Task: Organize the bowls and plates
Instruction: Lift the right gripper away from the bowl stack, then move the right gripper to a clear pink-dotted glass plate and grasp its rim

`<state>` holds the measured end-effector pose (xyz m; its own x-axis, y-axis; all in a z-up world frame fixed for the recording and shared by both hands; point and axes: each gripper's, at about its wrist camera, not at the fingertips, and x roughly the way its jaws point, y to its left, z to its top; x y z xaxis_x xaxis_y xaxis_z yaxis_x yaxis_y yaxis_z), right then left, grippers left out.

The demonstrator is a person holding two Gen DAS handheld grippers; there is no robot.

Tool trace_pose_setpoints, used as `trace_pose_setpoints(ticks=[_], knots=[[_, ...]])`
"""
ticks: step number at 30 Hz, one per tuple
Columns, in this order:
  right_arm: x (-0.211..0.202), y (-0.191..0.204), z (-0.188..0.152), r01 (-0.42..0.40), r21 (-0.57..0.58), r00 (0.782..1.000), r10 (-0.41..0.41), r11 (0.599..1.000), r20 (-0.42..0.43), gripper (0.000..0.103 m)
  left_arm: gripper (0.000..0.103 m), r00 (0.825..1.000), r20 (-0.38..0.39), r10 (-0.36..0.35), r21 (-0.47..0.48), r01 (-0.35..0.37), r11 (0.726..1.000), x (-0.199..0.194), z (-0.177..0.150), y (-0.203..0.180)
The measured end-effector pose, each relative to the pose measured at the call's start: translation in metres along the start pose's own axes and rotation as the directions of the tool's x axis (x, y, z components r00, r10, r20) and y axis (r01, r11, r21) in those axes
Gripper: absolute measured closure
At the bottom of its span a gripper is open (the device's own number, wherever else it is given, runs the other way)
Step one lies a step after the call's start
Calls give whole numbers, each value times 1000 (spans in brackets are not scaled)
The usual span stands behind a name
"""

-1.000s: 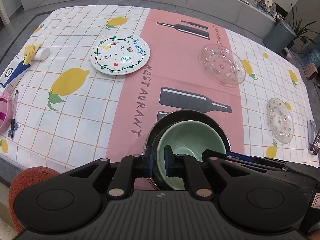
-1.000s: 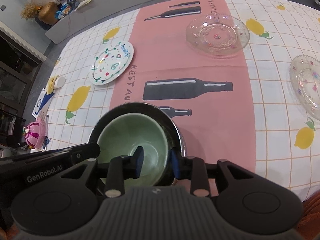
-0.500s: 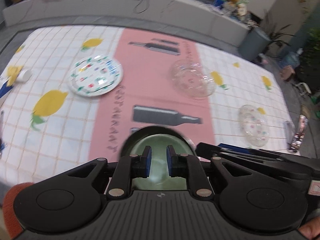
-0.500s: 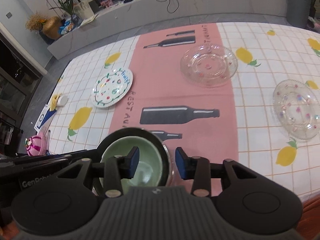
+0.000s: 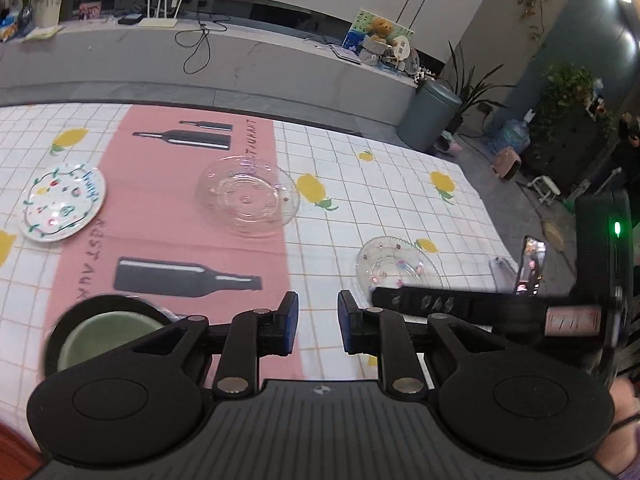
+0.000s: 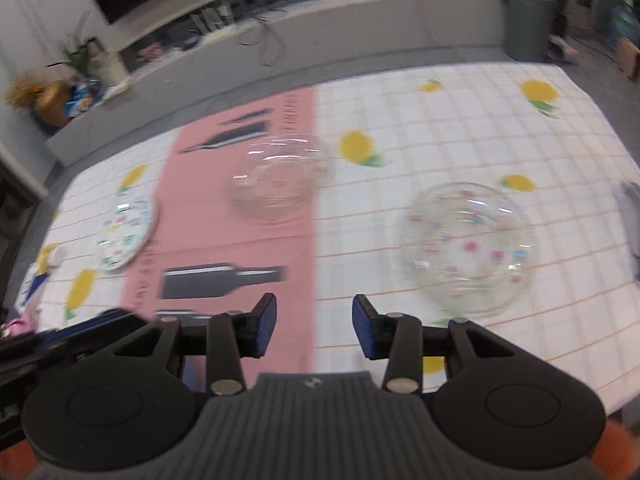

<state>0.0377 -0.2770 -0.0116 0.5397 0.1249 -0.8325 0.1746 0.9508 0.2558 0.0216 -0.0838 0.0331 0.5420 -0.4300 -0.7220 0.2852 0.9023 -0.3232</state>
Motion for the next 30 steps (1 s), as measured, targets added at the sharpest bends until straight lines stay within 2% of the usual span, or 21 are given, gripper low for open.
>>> trace_pose_setpoints(ticks=[2,5,11,16,19,23,24,30], knots=[[3,-23,9,24,39,1000,-24,999,-12,61,80,1000,-2,8,-1,-8,1000,15,-1,-11],[11,-55,24,53,75,998,-51,996,-25,61,80,999,-46,-17,-47,15,999,39,1,-20],[35,-121,47,120,199,993,-115,973,-39,59,80,997,-67,-27,-129,18,991,87,4,-26],[59,-160,45,90,320,996,-80,943,-43,61,80,994,-105,-19,-156,3,988,134,-2,-27],[64,-173,44,113,353,994,-108,929,-34,61,79,992,-120,-25,-152,6,988,155,-4,-29],[71,-177,48,102,350,995,-98,931,-28,64,78,992,-117,-38,-187,16,982,174,-2,-28],[73,-177,49,100,344,995,-95,934,-32,66,76,993,-115,-36,-186,14,982,177,-1,-28],[77,-181,49,77,349,997,-74,934,-20,67,75,992,-125,-32,-175,10,984,193,-3,-35]])
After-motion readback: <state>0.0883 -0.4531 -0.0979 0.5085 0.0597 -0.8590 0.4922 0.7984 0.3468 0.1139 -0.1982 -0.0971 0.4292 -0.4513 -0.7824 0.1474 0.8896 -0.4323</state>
